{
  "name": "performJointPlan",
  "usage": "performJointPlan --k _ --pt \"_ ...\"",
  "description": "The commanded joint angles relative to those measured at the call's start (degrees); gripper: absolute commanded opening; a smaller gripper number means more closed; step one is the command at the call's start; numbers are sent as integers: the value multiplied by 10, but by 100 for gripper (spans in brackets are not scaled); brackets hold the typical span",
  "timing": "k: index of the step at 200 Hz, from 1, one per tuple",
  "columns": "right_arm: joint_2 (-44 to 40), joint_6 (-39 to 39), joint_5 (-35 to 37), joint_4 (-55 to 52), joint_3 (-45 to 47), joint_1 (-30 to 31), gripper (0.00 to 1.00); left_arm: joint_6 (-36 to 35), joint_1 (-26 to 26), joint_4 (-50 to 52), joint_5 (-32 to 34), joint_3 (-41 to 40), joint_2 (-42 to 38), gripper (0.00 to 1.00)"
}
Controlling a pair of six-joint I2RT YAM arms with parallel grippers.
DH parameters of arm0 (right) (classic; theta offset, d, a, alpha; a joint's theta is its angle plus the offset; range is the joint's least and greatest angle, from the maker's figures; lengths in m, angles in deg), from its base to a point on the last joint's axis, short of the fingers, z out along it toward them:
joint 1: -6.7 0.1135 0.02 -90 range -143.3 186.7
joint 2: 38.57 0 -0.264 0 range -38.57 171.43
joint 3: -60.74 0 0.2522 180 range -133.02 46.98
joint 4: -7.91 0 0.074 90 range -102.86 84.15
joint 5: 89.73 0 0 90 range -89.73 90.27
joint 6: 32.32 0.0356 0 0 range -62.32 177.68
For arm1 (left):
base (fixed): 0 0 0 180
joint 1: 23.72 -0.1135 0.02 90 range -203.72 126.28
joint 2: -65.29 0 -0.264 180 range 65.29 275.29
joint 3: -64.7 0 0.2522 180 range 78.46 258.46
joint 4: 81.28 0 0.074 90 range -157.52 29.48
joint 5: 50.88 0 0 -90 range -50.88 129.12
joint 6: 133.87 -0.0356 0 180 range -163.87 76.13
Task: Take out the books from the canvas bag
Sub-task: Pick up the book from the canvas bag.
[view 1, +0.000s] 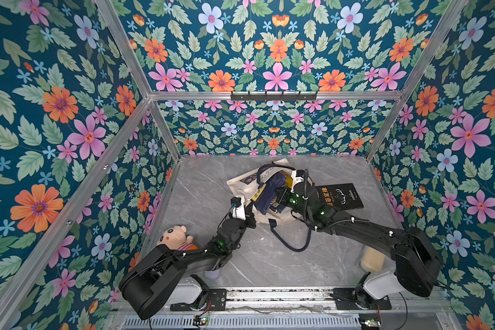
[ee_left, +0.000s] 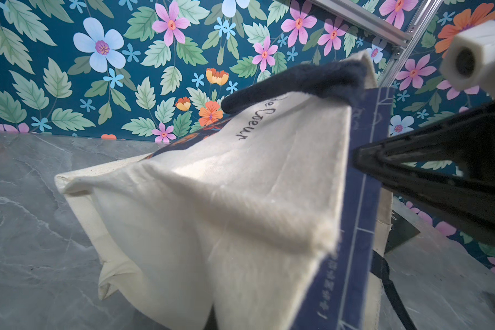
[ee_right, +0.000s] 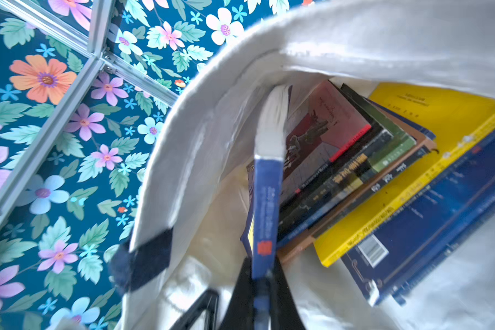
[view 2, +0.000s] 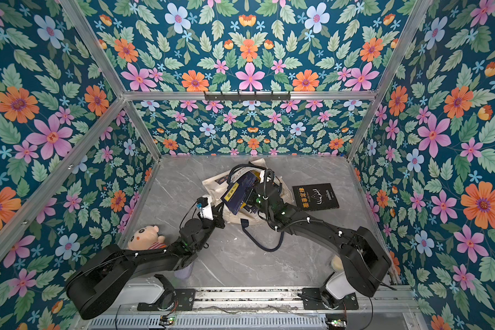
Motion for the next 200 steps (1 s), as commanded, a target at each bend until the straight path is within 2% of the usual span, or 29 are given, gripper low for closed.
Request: performJointPlan --k 1,90,151,177,200 --pt "-37 -27 -2 6 20 1 0 -2 -1 -21 13 4 0 0" --pt "-197 -62 38 -66 73 1 0 -1 -1 -16 20 7 2 0" --pt "-305 -85 118 -121 70 -2 0 -2 -1 -11 30 8 3 0" --pt "-340 -74 119 -160 59 -44 0 -3 0 -8 34 8 0 0" --pt "-361 -55 107 -178 62 -109 0 -3 0 -7 36 7 -4 0"
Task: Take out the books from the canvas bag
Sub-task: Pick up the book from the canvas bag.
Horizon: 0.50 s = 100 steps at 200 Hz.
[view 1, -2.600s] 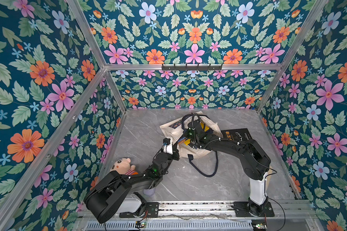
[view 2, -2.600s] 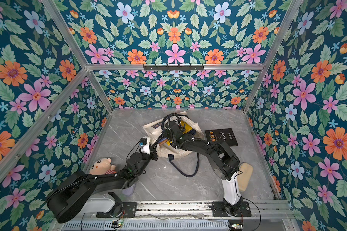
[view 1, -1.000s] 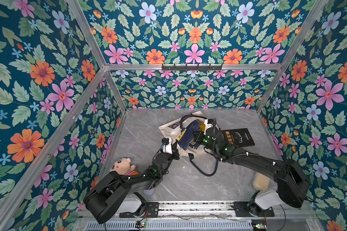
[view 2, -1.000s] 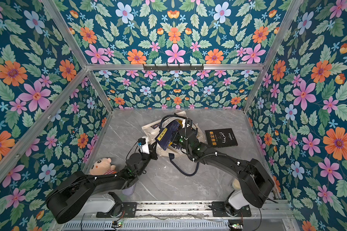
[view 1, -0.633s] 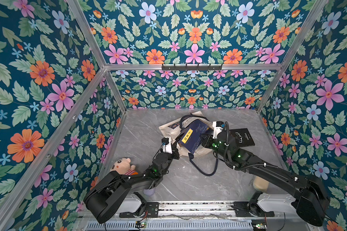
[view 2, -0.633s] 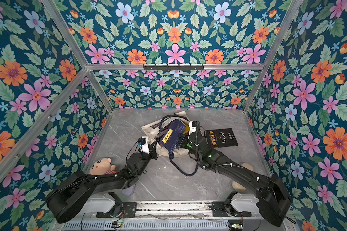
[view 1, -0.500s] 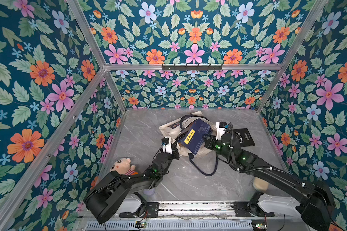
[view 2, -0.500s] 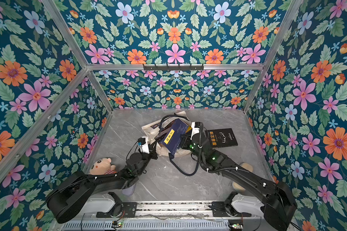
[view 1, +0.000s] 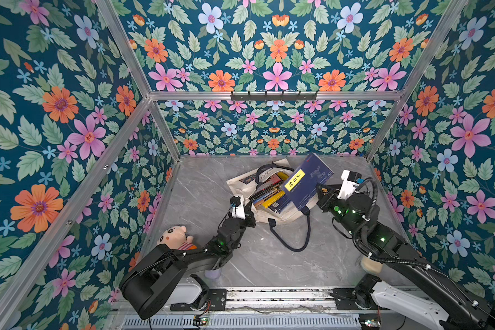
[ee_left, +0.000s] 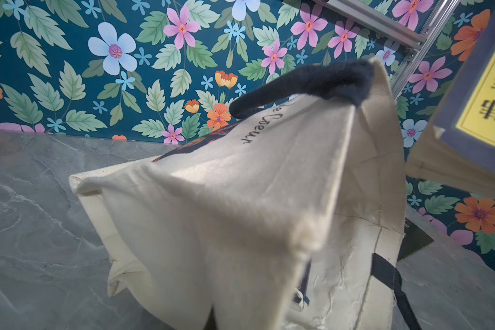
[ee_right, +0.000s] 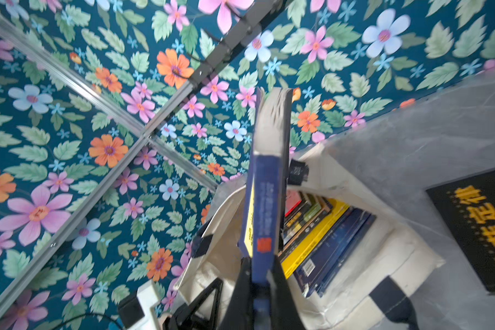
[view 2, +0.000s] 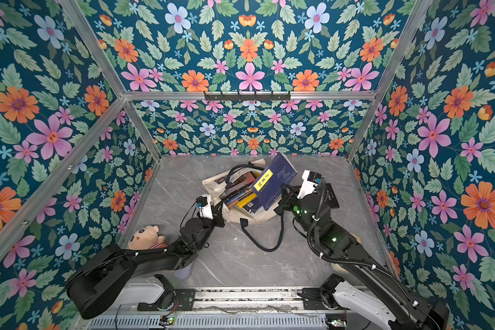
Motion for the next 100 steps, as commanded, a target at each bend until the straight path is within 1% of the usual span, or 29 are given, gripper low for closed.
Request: performJointPlan --k 1,28,49,75,84,100 --pt "-16 19 9 -21 -3 -46 0 -3 -1 -15 13 2 -4 0" --pt "-32 44 -21 -38 0 -140 0 -3 -1 -15 14 2 -2 0" --pt "-34 80 -69 -49 9 -230 0 -3 -1 -15 14 2 -3 0" --pt "-31 135 -134 -37 40 -338 0 -4 -1 -14 14 1 -4 0" --pt "-28 148 -150 -22 54 -364 0 -3 -1 -14 14 2 -4 0" --pt "-11 163 -156 -11 67 -382 0 -3 -1 -15 15 2 -3 0"
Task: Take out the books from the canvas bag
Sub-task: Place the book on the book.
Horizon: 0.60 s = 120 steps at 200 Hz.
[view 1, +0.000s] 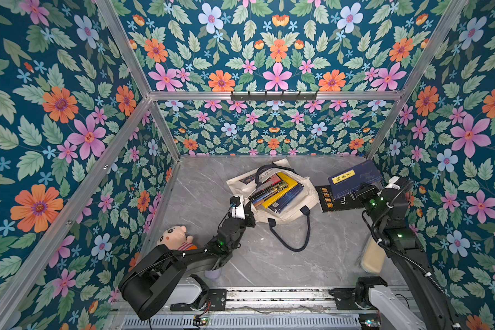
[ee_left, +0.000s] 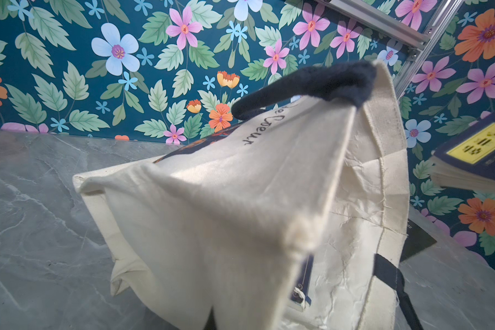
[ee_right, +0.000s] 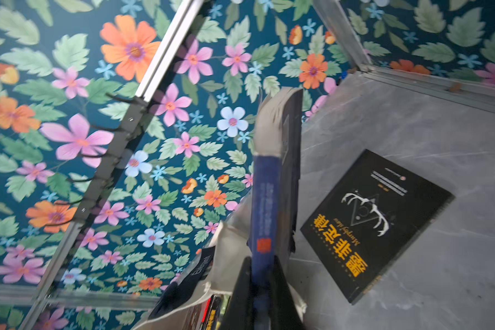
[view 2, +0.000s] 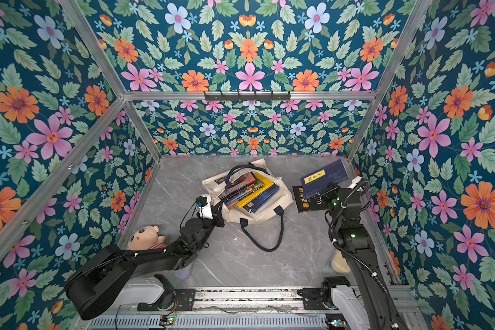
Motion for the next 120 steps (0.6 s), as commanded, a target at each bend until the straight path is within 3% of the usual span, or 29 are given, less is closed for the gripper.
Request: performJointPlan --k 1,97,120 --pt "16 51 -50 38 13 -24 0 -3 -1 -18 11 2 -1 0" --pt "195 97 -24 264 99 -31 0 -1 -1 -18 5 2 0 0" --pt "247 101 -11 268 98 -32 0 0 -1 -18 4 2 0 0"
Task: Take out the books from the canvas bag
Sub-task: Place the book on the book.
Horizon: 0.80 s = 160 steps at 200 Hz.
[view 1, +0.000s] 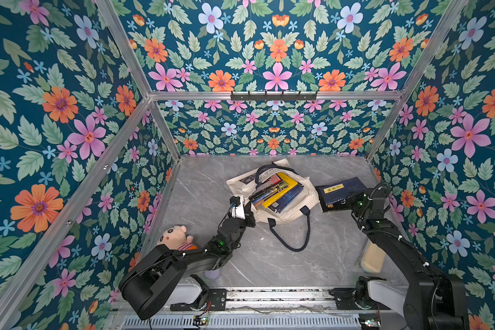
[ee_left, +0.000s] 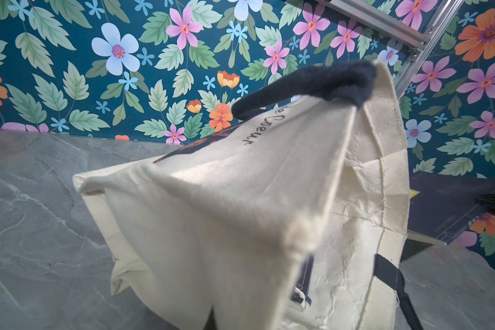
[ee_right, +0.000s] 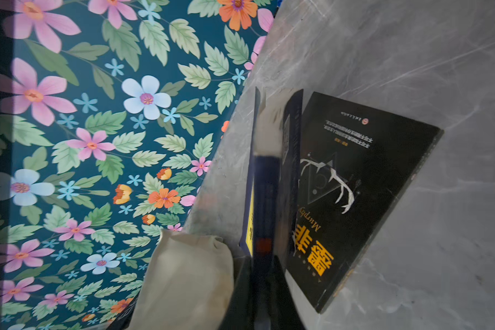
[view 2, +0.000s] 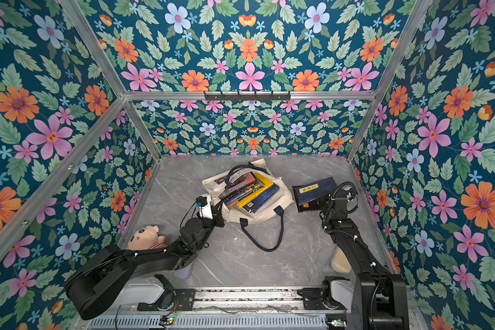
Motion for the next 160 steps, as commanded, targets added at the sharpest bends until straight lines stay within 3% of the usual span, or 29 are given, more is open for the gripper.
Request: performJointPlan --k 1,67,160 --pt "37 20 25 73 -2 -2 0 0 -1 -18 4 2 -1 0" --pt "112 63 53 4 -8 -10 0 -1 -1 -16 2 3 -2 0" --pt "221 62 -41 -40 -75 -42 0 -3 -1 -14 2 3 0 0"
